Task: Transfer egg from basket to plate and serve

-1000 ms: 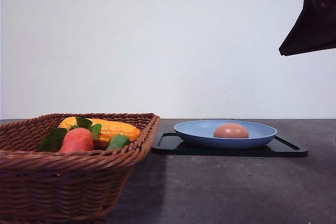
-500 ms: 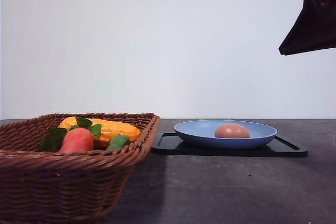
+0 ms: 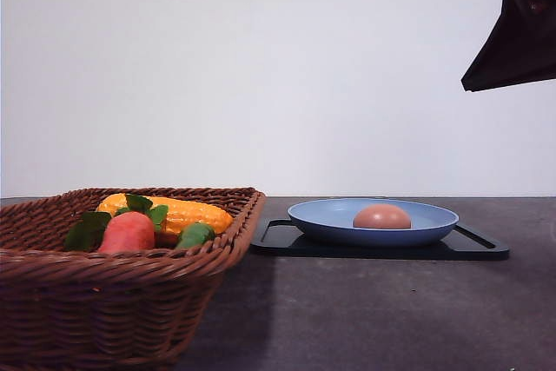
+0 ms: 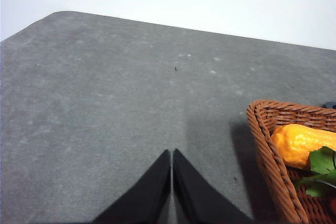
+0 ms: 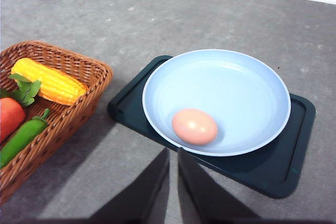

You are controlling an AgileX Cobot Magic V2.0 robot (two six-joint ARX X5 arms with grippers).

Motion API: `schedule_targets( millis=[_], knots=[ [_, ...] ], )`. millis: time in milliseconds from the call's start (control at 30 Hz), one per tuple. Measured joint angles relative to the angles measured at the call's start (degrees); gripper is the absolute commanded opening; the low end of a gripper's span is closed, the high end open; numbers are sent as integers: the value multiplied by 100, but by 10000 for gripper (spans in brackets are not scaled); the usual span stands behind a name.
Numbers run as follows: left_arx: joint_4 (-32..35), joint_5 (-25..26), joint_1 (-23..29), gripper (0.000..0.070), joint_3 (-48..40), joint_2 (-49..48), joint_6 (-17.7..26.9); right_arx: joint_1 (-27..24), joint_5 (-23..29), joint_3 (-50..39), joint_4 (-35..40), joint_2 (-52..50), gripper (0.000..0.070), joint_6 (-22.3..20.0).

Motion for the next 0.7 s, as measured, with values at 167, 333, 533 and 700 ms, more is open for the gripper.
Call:
schedule_targets(
  millis=[167,333,533,700],
  knots=[
    [2,0,0,0,0,0,0,-218,813,-10,7,-683,0,-556],
    [0,0,0,0,0,0,0,-907,864,-401,292,-1813,0,-969],
    [2,2,0,0,0,0,0,-2123,115,-1156,456,-3016,0,-999],
    [0,0,0,0,0,0,0,-2808,-759,-1686,484,-3670,0,-995]
  ],
)
